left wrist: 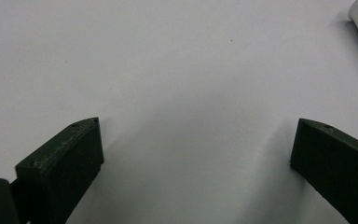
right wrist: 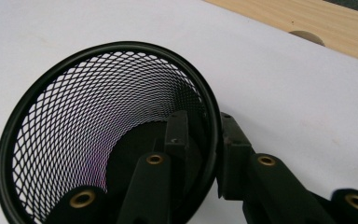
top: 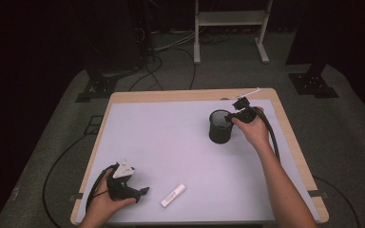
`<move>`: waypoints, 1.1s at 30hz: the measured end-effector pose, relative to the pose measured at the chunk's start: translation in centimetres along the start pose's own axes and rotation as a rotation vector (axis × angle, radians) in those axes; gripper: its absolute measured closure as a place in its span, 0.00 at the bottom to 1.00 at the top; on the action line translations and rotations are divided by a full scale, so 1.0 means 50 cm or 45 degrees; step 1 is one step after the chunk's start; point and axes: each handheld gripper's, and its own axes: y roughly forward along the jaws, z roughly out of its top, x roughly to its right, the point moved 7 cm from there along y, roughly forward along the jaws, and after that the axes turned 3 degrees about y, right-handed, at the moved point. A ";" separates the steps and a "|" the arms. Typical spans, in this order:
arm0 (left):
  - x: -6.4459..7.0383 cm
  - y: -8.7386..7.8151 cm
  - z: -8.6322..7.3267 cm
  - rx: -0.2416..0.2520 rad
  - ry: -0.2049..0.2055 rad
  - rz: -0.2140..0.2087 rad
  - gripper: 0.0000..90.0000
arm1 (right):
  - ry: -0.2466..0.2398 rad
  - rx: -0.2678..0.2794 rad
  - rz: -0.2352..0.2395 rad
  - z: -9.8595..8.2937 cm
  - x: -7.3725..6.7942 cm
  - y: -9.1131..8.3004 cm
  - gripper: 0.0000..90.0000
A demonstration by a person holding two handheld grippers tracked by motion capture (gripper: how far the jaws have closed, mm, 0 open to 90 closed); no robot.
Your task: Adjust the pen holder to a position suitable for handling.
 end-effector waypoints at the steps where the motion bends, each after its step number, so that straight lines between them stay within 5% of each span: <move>1: 0.000 0.000 0.000 0.000 0.000 0.000 0.02 | 0.002 -0.002 0.001 0.000 -0.001 0.000 0.87; 20: 0.000 0.000 0.000 0.000 0.000 0.000 0.02 | -0.005 -0.001 0.010 -0.001 -0.008 -0.018 0.89; 33: 0.000 0.000 0.000 -0.001 0.000 0.000 0.02 | -0.072 0.005 0.046 -0.003 -0.050 -0.059 0.89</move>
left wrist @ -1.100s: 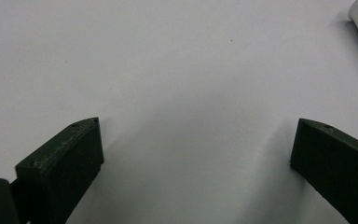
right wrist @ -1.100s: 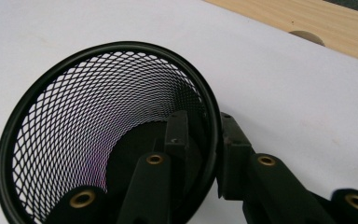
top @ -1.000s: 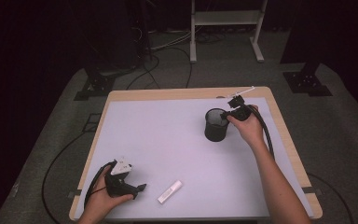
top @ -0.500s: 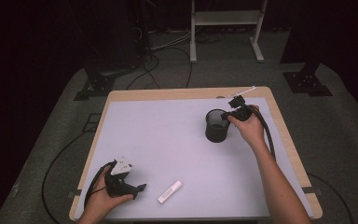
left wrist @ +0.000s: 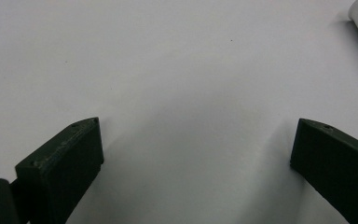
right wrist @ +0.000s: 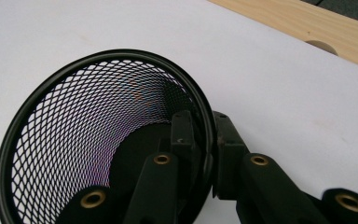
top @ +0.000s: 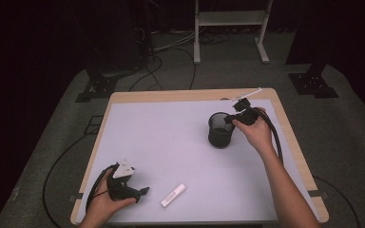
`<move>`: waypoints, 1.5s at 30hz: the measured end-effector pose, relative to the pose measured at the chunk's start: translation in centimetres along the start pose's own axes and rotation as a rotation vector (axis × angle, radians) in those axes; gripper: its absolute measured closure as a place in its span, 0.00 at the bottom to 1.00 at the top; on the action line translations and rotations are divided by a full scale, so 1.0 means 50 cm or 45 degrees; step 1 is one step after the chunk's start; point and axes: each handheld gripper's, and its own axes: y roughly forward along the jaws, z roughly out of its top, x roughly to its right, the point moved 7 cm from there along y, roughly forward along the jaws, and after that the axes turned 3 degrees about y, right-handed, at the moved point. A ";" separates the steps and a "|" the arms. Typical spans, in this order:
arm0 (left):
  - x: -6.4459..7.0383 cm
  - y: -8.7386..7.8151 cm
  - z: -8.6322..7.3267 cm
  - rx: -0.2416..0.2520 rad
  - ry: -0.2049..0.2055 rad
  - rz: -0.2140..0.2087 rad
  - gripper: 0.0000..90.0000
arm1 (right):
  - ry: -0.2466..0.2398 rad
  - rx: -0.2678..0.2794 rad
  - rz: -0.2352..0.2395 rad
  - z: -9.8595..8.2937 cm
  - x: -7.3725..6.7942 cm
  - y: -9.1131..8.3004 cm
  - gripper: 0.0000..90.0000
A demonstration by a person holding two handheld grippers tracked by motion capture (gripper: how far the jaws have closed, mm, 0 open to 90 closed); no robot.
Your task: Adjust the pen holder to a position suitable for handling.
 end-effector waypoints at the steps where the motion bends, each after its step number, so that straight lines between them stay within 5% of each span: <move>1: 0.000 0.000 0.000 0.000 0.000 0.000 0.02 | -0.011 0.003 0.002 0.000 -0.004 -0.003 0.89; 23: -0.001 0.000 0.000 -0.004 0.003 0.000 0.02 | -0.131 -0.026 0.111 -0.022 -0.095 -0.024 0.89; 45: 0.000 0.000 0.000 0.001 0.001 0.002 0.02 | -0.234 -0.085 0.221 -0.048 -0.178 0.004 0.89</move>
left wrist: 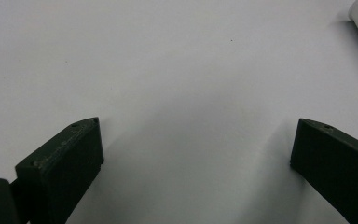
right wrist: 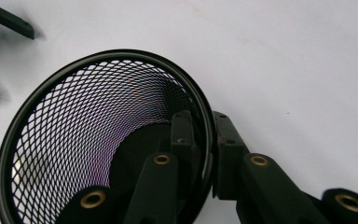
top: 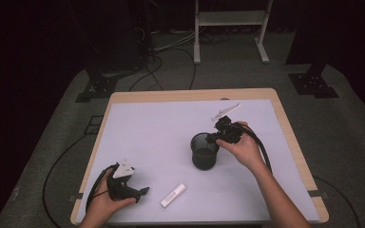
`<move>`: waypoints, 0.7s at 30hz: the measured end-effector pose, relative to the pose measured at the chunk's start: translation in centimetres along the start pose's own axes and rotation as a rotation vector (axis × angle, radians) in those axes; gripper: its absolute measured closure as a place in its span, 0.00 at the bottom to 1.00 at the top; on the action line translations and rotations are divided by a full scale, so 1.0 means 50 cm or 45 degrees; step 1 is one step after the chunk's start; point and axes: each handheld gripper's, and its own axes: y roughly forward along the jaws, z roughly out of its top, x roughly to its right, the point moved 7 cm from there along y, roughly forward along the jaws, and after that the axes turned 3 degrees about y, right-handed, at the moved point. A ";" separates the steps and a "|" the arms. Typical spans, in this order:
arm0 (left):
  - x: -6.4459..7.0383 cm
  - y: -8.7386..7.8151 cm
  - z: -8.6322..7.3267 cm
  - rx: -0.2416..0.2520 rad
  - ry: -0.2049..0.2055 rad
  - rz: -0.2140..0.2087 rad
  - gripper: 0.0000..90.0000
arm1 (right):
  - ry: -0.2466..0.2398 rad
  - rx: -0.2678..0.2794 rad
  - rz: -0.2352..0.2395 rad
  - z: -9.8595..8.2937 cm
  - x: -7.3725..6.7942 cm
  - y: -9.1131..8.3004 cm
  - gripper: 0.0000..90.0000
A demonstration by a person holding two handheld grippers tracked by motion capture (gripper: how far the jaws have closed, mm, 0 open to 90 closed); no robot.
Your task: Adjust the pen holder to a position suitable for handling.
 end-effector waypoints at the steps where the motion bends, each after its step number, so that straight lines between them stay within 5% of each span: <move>1: 0.000 0.000 0.000 0.000 0.000 0.000 0.02 | -0.002 -0.001 0.005 0.000 -0.003 0.002 0.89; 21: 0.000 0.000 0.000 0.000 -0.002 -0.001 0.02 | -0.041 -0.048 0.076 -0.007 -0.040 0.045 0.89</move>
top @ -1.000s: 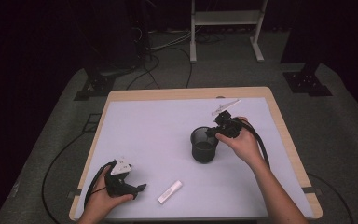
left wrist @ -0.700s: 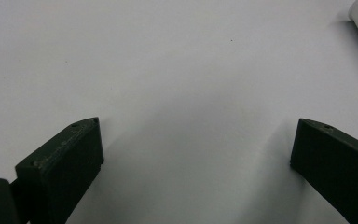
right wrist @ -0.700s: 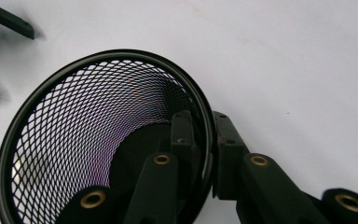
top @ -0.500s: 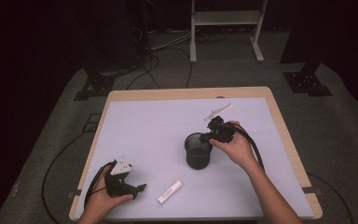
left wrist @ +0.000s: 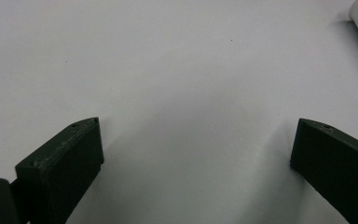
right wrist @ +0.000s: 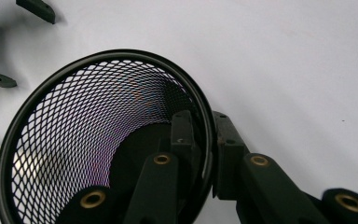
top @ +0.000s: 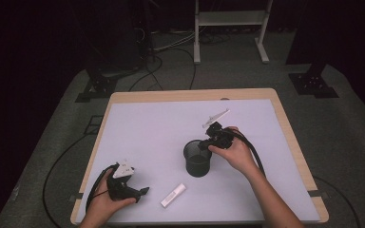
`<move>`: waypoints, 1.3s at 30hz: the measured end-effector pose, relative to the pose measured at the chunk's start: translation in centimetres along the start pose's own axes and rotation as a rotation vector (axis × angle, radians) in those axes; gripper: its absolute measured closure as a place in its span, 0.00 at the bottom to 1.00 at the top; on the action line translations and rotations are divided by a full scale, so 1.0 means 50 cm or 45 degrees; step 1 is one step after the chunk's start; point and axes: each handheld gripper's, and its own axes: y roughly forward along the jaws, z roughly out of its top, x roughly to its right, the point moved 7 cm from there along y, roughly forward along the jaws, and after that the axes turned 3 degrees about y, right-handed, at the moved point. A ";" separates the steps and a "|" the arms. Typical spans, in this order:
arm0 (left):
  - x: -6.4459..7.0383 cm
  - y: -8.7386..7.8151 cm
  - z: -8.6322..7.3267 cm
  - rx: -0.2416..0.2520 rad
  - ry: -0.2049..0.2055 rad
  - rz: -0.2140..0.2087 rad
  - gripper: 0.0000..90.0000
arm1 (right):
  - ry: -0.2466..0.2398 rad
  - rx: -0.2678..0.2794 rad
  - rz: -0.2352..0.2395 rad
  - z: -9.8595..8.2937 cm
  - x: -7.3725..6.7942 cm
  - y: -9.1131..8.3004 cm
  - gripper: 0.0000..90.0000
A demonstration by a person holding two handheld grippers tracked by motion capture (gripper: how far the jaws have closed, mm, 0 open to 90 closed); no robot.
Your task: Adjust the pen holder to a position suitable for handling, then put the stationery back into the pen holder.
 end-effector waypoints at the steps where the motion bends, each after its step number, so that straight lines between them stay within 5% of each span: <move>1: 0.000 0.000 0.000 0.000 0.000 0.000 0.02 | -0.001 -0.003 0.000 0.000 0.000 0.001 0.89; 9: 0.000 0.000 0.000 0.000 0.000 0.000 0.02 | -0.003 0.002 0.010 -0.001 0.001 0.003 0.89; 16: 0.000 0.000 0.000 0.000 -0.001 0.000 0.02 | -0.019 0.016 -0.009 0.000 0.001 -0.007 0.73; 24: 0.000 0.000 0.000 0.004 -0.003 0.001 0.02 | -0.030 0.087 -0.030 0.000 0.000 -0.037 0.50; 39: 0.001 0.000 0.000 0.004 -0.006 -0.001 0.02 | 0.008 0.215 -0.067 -0.026 0.013 -0.109 0.41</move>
